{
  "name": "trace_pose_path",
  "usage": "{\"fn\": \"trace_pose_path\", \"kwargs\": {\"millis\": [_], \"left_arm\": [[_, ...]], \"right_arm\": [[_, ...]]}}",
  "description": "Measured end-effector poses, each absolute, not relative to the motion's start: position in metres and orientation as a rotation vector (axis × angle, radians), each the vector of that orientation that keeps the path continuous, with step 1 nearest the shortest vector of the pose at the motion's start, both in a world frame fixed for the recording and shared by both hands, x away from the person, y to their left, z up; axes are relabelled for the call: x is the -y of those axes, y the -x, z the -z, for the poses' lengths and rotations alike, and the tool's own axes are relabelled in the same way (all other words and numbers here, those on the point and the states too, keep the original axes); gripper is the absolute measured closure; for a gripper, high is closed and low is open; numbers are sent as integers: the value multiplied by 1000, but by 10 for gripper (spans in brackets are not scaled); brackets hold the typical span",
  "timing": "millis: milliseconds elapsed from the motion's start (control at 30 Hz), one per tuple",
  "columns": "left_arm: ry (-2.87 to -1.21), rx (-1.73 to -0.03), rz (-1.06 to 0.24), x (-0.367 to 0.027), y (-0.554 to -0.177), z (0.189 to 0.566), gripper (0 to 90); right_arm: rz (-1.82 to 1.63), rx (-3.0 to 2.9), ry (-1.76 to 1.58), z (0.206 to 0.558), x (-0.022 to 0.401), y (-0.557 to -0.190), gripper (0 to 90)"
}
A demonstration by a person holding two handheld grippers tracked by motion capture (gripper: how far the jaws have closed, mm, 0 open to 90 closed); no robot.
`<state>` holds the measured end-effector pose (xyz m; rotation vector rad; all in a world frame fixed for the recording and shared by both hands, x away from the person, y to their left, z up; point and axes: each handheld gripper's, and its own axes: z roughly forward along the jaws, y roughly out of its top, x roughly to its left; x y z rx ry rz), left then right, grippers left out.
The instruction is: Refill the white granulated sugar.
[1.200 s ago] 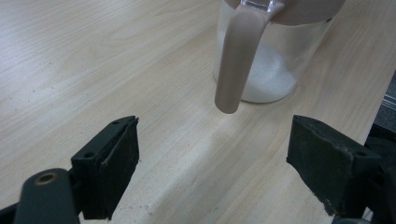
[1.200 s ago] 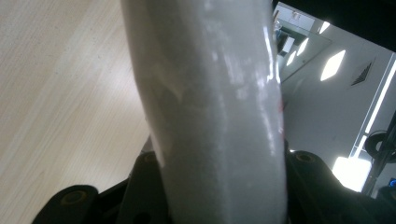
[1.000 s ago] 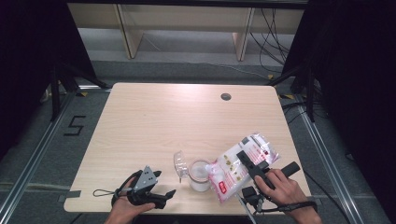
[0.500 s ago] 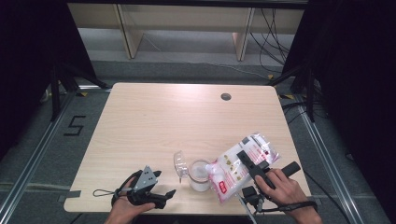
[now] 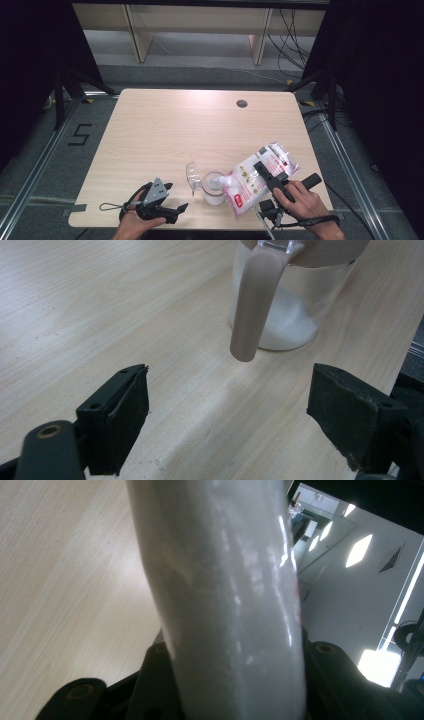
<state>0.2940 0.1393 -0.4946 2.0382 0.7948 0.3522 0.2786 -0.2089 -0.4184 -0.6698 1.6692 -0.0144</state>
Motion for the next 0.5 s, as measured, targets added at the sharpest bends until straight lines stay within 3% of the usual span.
{"fn": "trace_pose_path", "kwargs": {"millis": [500], "left_arm": [[-2036, -787, -360, -140, -295, 495, 165]], "right_arm": [[-24, -1689, 637, 420, 212, -280, 684]]}}
